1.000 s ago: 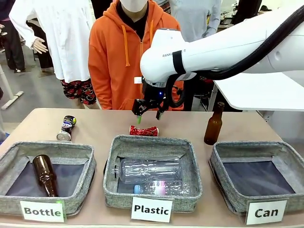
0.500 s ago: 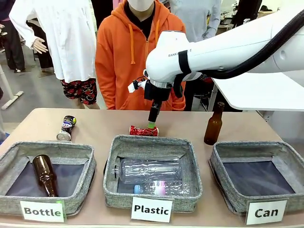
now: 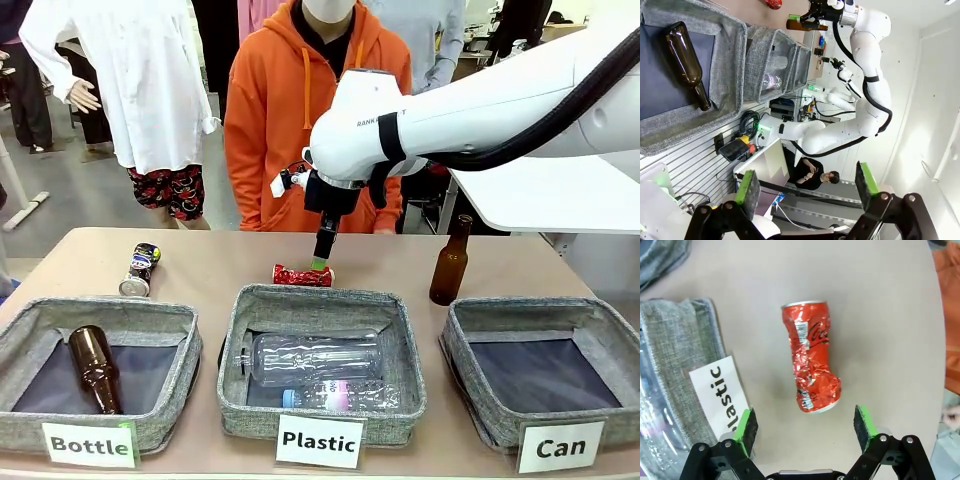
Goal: Sort the can waste into the basket.
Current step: Pick up the can waste from the table and place it in the right Fabric basket.
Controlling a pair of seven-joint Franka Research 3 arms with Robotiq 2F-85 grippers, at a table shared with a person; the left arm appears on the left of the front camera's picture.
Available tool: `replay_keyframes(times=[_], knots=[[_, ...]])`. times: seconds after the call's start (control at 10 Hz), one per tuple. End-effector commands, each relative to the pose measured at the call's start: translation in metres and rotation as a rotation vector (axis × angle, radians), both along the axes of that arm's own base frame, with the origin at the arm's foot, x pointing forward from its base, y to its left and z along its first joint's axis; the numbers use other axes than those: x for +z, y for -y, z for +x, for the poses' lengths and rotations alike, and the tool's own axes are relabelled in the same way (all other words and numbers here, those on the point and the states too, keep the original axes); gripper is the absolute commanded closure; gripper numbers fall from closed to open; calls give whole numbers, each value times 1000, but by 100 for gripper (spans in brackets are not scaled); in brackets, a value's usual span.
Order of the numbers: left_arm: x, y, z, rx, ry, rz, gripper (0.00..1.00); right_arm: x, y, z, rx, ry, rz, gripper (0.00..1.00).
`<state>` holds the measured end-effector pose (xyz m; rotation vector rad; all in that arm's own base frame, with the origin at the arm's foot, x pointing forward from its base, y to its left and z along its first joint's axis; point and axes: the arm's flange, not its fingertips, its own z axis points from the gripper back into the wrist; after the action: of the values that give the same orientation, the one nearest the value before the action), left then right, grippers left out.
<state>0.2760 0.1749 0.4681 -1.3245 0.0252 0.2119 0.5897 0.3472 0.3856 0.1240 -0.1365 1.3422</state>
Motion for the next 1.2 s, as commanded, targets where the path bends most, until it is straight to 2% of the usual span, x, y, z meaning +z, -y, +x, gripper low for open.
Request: replay_keyframes(times=[0.0, 0.3, 0.4, 0.5, 0.6, 0.7, 0.8, 1.1], knots=[[3, 0, 0, 6, -3, -18, 0, -2, 4, 0, 56, 111, -4, 0], [3, 0, 0, 6, -3, -18, 0, -16, 5, 9, 145, 149, -30, 0], [3, 0, 0, 6, -3, -18, 0, -23, 3, 16, 162, 118, -21, 0], [3, 0, 0, 6, -3, -18, 0, -14, -2, 10, 127, 115, 24, 0], [3, 0, 0, 6, -3, -18, 0, 14, -10, -12, 104, 91, 55, 0], [3, 0, 0, 6, -3, -18, 0, 40, -21, -44, 149, 83, 67, 0], [3, 0, 0, 6, -3, -18, 0, 69, -39, -83, 152, 60, 233, 0], [3, 0, 0, 6, -3, -18, 0, 101, -61, -177, 278, -87, 386, 0]])
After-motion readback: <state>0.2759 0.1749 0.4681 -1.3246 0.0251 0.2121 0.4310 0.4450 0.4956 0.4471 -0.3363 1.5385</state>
